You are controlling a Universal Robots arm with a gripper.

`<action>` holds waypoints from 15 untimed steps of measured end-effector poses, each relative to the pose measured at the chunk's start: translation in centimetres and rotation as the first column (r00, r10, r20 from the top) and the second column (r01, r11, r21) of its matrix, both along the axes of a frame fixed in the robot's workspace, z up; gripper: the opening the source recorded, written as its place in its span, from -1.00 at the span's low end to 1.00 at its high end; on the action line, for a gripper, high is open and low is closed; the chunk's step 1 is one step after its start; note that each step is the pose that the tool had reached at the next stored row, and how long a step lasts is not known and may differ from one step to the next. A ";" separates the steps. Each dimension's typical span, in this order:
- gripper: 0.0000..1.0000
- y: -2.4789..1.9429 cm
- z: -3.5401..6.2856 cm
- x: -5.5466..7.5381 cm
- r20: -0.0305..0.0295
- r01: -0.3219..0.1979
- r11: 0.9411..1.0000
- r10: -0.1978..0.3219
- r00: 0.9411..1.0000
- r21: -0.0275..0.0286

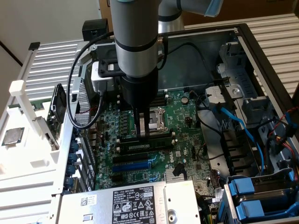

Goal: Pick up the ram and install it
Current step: 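Press down the ram until it locks into place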

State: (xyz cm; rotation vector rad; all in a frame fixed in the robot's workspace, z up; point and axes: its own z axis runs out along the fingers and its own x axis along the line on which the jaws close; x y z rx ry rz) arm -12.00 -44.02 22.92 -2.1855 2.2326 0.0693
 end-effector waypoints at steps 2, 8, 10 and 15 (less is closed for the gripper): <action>-0.79 0.00 -0.08 0.0 0.000 0.000 1.000 0.000 1.000 0.000; -0.79 0.00 -0.23 0.0 0.000 0.000 1.000 0.000 1.000 0.000; -0.79 0.01 -0.23 0.0 0.000 0.000 1.000 0.000 1.000 0.000; -0.79 0.01 0.18 0.0 0.000 0.000 1.000 0.000 1.000 0.001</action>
